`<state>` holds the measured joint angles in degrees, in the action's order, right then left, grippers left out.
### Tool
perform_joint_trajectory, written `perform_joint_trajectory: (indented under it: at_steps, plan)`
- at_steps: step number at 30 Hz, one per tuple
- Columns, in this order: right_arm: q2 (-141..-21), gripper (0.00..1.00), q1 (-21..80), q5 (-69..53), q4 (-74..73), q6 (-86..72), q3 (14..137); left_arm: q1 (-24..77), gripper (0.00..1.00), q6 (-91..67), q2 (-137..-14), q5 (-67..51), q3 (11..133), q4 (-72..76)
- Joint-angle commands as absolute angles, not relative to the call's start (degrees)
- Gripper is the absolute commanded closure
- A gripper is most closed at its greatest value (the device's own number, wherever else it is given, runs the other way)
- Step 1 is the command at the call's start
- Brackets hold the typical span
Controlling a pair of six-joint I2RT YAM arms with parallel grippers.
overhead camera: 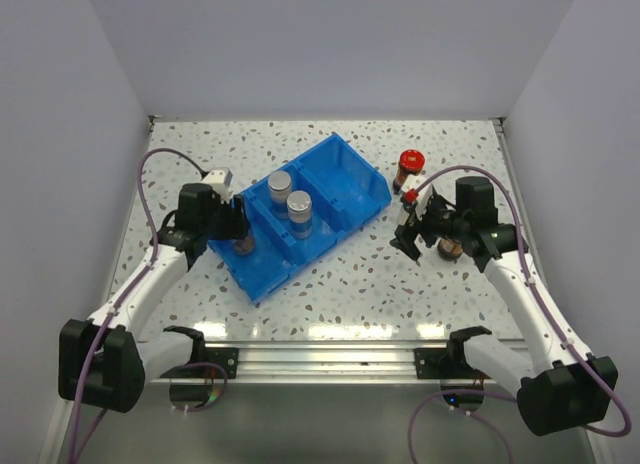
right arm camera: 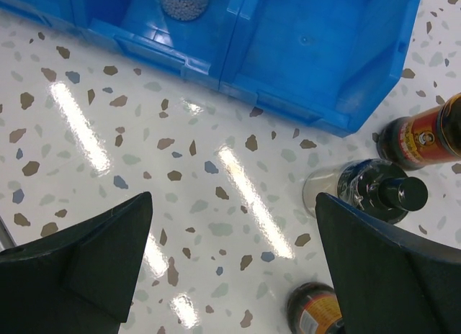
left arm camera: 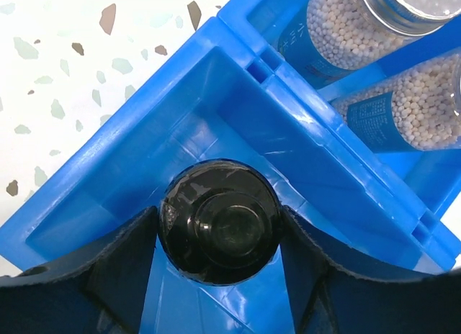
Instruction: Organize the condiment bottles
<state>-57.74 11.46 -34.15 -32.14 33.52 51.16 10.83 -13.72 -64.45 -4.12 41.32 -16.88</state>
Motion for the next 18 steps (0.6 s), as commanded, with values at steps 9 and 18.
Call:
perform_joint_trajectory:
  at_steps: [9,18]
  plan:
    - [-57.30,0.01,9.75,-34.81,-38.75,32.43,59.31,11.43,0.13,-9.67,-57.58,-2.72,41.05,-12.31]
    - [-61.17,0.01,9.23,-10.74,-39.11,20.57,63.90,11.43,0.06,-7.30,-43.10,2.54,40.26,-14.67]
